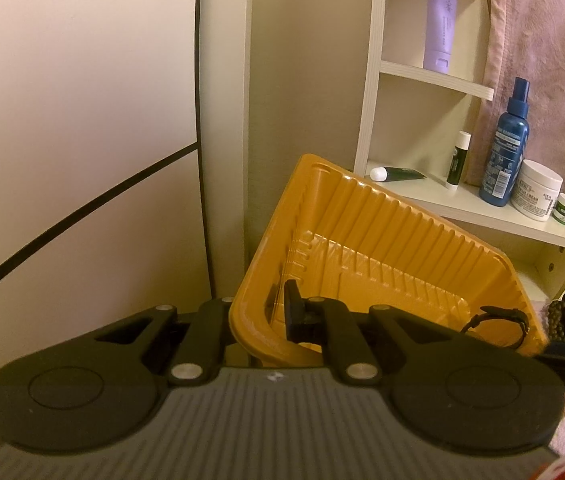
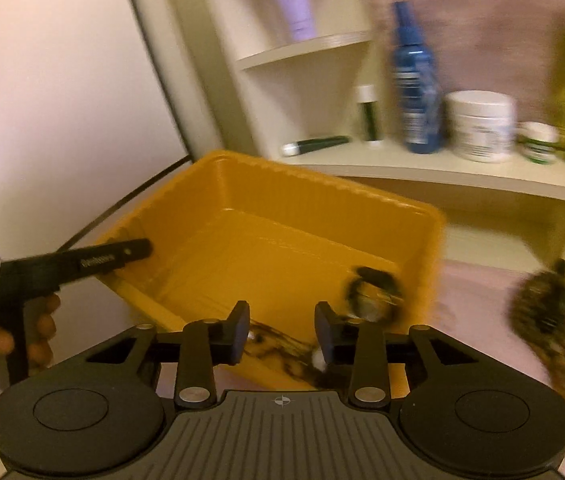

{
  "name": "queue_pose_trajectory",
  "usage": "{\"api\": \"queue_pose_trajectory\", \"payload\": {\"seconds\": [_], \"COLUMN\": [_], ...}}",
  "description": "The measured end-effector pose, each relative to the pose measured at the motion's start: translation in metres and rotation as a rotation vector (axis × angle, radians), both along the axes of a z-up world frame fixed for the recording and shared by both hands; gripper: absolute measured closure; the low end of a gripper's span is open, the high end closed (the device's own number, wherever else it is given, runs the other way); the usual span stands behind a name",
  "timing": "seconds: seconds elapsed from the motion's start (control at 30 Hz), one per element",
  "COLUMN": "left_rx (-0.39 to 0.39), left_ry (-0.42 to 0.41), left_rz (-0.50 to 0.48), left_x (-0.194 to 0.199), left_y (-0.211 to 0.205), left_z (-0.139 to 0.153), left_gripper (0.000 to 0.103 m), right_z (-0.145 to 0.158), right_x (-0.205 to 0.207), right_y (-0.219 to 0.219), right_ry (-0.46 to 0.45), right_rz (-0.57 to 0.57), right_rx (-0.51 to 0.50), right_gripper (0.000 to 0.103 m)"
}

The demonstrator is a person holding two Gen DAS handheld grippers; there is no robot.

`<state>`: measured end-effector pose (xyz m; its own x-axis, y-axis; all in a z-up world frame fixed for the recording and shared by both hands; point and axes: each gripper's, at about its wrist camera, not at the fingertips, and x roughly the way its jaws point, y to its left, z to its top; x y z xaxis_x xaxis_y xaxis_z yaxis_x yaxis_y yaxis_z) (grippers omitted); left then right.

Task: Organize jewelry
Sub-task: 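Carry the earring into the orange tray and open the right tool, then grasp a dark wooden bead bracelet from the pile with the right tool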

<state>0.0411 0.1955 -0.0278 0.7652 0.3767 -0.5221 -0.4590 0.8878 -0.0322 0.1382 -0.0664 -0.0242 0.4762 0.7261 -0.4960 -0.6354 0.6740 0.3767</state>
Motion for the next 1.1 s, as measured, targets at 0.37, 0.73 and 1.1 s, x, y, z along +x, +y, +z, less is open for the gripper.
{"api": "queue_pose_trajectory", "payload": {"seconds": [0.37,0.73,1.1], "left_rx": [0.014,0.022,0.027], "left_ry": [0.001,0.01,0.026], "left_rz": [-0.001,-0.006,-0.009], "left_x": [-0.001,0.001,0.004], "left_y": [-0.001,0.0,0.001], "left_z": [0.0,0.0,0.0], "left_gripper": [0.093,0.093,0.093], "right_z": [-0.027,-0.042,-0.052], "right_x": [-0.004,0.037,0.09], "right_y": [-0.102,-0.136,-0.121], "right_ry": [0.083,0.066,0.057], "right_rz": [-0.232,-0.253,-0.201], "right_rx": [-0.087,-0.116,-0.075], "right_gripper": [0.065,0.066,0.066]}}
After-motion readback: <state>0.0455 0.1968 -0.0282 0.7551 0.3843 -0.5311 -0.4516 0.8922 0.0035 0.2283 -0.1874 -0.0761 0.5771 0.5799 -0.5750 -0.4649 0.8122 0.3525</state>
